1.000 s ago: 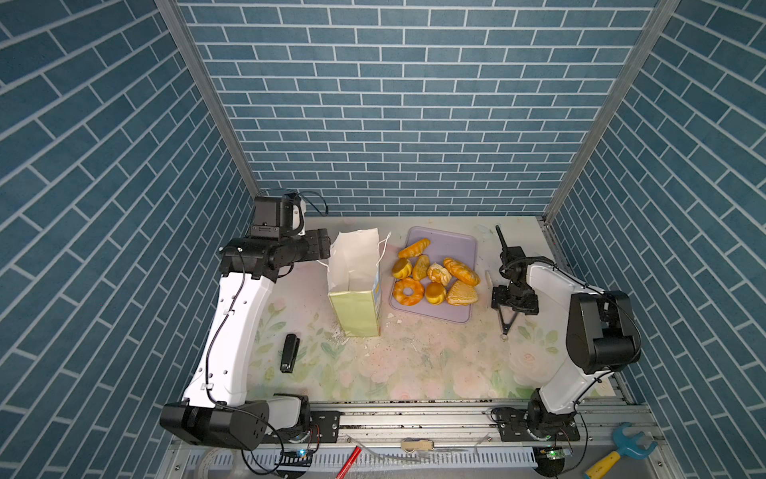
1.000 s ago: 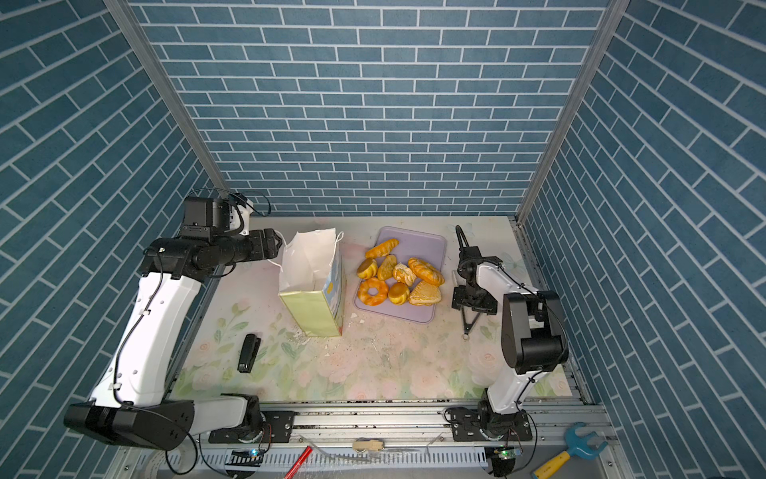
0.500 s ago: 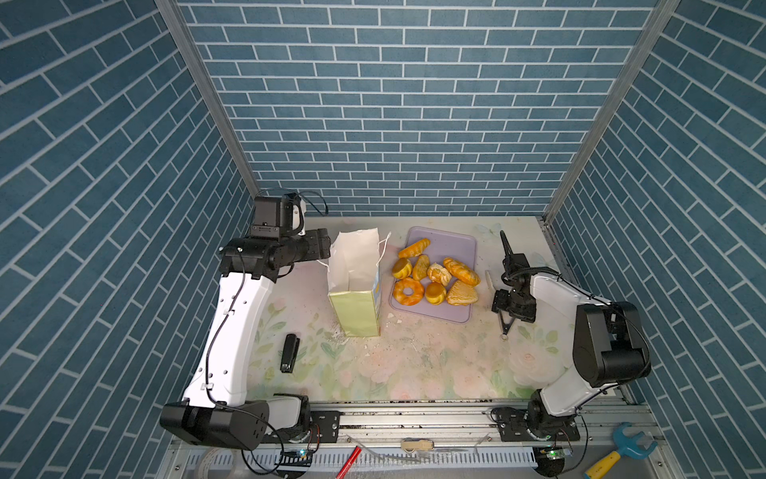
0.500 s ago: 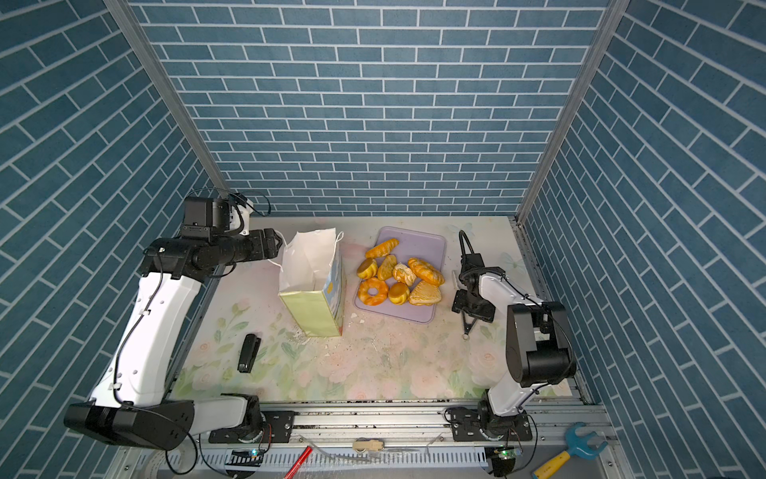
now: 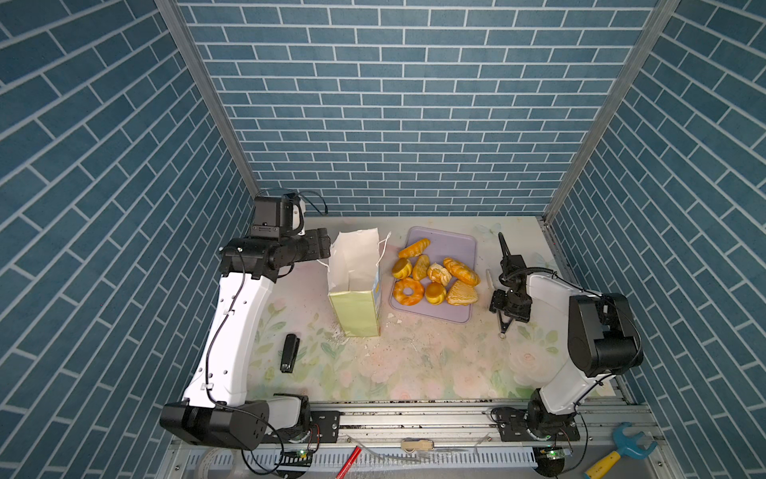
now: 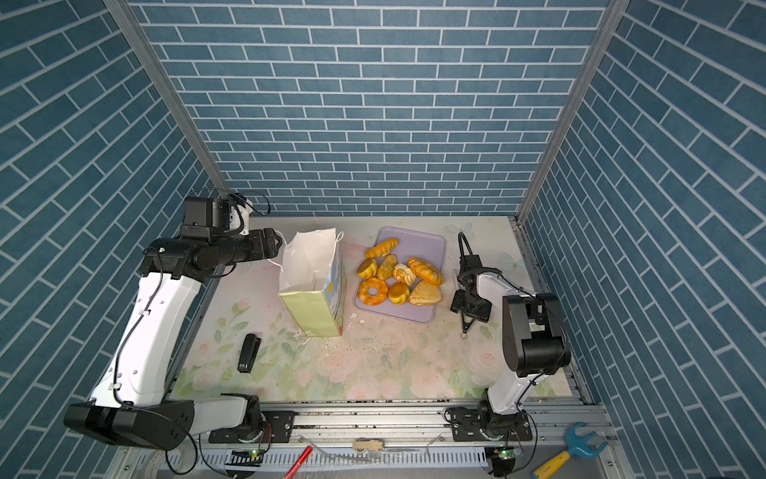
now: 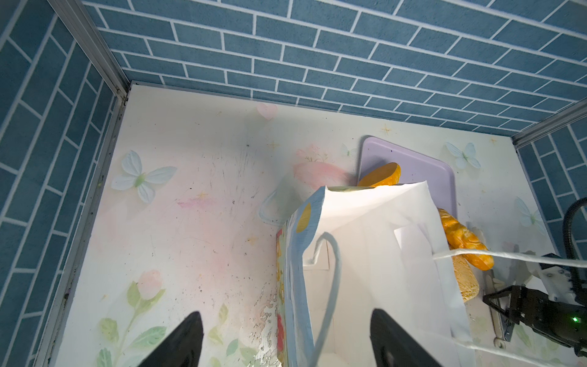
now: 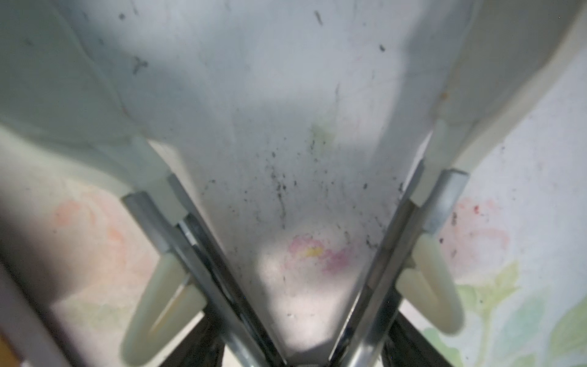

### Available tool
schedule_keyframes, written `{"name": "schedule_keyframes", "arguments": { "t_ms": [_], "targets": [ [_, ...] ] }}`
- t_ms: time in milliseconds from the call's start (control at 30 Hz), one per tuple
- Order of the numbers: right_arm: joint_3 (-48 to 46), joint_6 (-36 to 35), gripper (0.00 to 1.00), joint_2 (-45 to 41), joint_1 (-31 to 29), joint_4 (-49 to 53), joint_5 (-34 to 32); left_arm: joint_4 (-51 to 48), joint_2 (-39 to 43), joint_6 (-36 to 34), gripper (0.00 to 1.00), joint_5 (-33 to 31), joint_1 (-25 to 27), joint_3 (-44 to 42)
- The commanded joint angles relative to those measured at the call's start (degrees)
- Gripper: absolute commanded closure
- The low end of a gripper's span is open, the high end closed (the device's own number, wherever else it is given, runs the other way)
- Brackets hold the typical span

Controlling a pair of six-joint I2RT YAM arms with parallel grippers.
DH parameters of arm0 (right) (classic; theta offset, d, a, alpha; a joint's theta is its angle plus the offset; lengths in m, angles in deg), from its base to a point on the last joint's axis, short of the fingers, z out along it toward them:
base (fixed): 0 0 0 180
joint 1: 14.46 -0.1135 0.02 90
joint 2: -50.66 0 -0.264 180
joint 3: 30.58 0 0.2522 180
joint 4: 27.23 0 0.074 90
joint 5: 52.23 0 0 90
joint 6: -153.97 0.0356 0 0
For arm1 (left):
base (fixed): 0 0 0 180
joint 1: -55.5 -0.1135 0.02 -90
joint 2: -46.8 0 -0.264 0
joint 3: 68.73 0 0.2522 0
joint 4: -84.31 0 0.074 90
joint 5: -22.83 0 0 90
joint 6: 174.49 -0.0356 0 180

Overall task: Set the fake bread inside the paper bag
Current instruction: 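Lift the tongs with the right gripper and raise them above the table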

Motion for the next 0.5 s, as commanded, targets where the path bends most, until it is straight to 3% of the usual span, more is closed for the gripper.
{"name": "schedule_keyframes", "arguments": {
  "t_ms": [0,333,467],
  "targets": [
    [-1.7,1.2,0.27,1.2,0.1,-1.5,1.0,0.7,0.6,0.4,0.16,-0.3,-0.3,-0.2],
    [-2.3,-1.4,0.47,-1.1,0.0,-0.5,-1.0,1.3,2.1,1.3,0.17,0.2,-0.3,-2.0],
    [-1.5,-2.0,0.50,-5.8,0.0,1.8,-2.8,1.2,2.8,1.4,0.17,0.2,-0.3,-2.4]
  ]
}}
